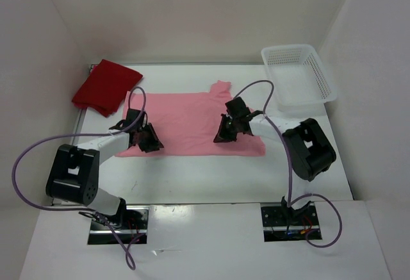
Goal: Fold and stack the t-shirts
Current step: Fold the flattened tshirt in 1/3 of the way
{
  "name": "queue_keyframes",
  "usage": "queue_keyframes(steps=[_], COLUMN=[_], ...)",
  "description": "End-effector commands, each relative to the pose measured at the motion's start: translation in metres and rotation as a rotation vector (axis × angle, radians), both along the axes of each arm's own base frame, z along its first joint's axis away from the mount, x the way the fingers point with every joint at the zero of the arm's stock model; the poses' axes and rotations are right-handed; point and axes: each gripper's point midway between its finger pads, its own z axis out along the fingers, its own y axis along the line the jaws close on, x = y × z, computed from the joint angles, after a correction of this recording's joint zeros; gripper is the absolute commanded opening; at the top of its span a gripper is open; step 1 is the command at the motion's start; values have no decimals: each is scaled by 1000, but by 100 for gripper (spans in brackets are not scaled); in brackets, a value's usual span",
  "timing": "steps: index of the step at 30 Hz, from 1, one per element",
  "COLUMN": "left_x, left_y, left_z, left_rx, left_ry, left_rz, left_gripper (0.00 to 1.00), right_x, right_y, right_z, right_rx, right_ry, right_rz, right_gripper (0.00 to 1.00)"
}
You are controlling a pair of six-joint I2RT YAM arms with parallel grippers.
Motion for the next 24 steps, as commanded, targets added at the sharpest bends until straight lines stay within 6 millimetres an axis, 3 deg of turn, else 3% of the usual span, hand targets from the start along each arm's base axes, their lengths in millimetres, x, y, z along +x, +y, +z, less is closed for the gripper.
queue_keyframes(steps=[1,5,9,12,14,15,17,21,23,24], left_x=[-1,-11,-57,-79,-84,-80,-94,-103,-92,-97], left_y=[-8,-5,-21,-12,-14,-13,-12,-8,-1,-2], left_z=[3,-10,-36,-46,-36,-28,-28,8,31,29], left_rx=[-27,-17,-136,-104,-133,-144,-152,-164,-142,-156], left_ry=[13,63,250,297,292,267,306,241,189,220], left_rz=[-65,-50,-66,-25,5,24,49,96,116,102], left_gripper=[33,34,40,40,42,42,42,40,40,40], right_x=[-16,-14,-45,-69,-84,-85,-96,-117,-133,-136], right_y=[16,9,-12,-25,-36,-37,-45,-53,-53,-50], right_z=[-9,-25,-51,-57,-62,-55,-56,-47,-45,-40], right_rx=[15,-45,-105,-131,-157,-146,-158,-146,-132,-104], right_ry=[20,12,94,126,151,132,145,180,189,194], right_rz=[30,1,-3,-8,-12,-13,-25,-33,-17,-20], right_gripper=[1,0,0,0,0,0,0,0,0,2])
